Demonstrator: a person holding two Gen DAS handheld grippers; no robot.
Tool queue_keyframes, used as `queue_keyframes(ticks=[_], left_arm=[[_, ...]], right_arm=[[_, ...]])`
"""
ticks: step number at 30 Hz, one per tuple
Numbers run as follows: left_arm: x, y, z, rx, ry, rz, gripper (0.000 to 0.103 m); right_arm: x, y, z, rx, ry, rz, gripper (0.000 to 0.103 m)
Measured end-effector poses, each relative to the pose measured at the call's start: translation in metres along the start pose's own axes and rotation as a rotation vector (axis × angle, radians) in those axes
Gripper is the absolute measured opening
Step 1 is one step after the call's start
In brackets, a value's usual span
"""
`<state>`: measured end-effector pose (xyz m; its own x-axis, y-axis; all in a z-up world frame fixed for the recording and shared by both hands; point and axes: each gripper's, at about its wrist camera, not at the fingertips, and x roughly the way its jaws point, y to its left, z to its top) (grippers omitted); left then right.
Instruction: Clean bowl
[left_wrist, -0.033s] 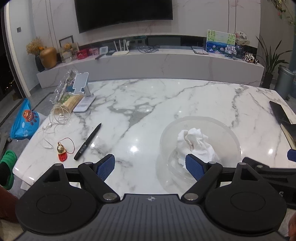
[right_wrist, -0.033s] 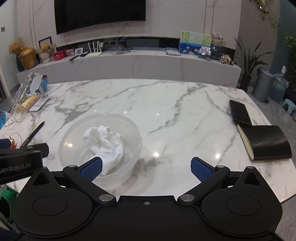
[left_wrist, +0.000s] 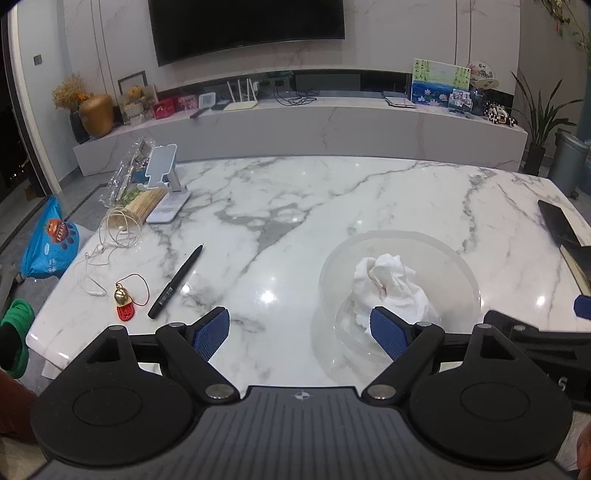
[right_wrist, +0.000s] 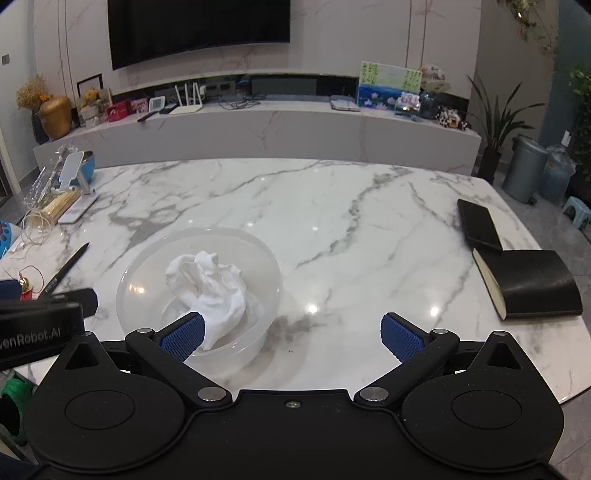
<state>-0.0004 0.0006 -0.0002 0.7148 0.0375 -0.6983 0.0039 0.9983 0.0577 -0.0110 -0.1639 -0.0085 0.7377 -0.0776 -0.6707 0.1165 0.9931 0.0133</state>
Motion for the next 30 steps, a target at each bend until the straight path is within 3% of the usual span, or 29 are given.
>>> queue_keyframes(ticks=[13,30], left_arm=[[-0.003,-0.016,-0.002,0.051,-0.009,0.057,0.083],[-0.003,-0.013,-0.002,0.056,-0.007,0.066,0.083]], right_arm=[[-0.001,-0.001,-0.003,0.002,-0.007,0.005,0.101],[0.0,0.0,-0.003,0.002,-0.005,0.003,0.101]])
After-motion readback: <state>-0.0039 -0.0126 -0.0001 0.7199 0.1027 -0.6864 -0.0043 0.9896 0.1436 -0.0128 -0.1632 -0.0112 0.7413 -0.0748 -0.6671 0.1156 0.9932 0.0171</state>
